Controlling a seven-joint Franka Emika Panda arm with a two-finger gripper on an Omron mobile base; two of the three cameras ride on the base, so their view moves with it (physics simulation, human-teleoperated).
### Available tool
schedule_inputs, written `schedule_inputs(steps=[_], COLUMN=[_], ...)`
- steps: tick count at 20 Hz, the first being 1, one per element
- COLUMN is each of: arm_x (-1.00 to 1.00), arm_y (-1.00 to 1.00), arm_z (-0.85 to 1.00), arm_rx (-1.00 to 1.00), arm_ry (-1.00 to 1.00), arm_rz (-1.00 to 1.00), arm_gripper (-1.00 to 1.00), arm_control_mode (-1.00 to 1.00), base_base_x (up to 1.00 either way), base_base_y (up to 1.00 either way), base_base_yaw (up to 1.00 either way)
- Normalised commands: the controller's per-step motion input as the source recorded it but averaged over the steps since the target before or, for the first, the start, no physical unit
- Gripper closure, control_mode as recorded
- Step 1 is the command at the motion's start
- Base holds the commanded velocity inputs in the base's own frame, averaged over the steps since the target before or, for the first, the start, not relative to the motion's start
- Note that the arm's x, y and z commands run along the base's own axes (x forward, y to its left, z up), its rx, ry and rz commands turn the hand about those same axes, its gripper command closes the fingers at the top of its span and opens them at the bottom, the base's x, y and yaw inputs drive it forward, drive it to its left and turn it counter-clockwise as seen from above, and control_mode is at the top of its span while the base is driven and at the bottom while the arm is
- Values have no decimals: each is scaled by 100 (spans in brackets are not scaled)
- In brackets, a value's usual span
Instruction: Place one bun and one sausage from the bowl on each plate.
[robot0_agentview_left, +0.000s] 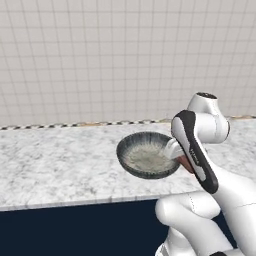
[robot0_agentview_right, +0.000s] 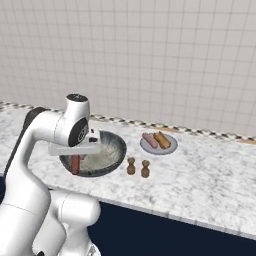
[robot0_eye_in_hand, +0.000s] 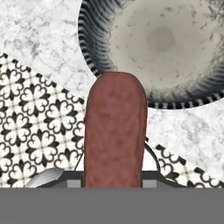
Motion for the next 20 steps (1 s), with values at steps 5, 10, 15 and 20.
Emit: schedule_inputs(steps=[5,10,15,20], arm_x=[0,0,0,0], arm_y=[0,0,0,0], arm_z=[0,0,0,0], arm_rx=[0,0,0,0], arm_ry=[0,0,0,0], arm_rz=[0,0,0,0], arm_gripper=[100,100,100,100], arm_control_mode=[100,100,100,100], base_base_x=[-81,-10,31,45], base_base_y=[-81,-100,-98,-93], base_base_yaw=[-25,-40,-21,0])
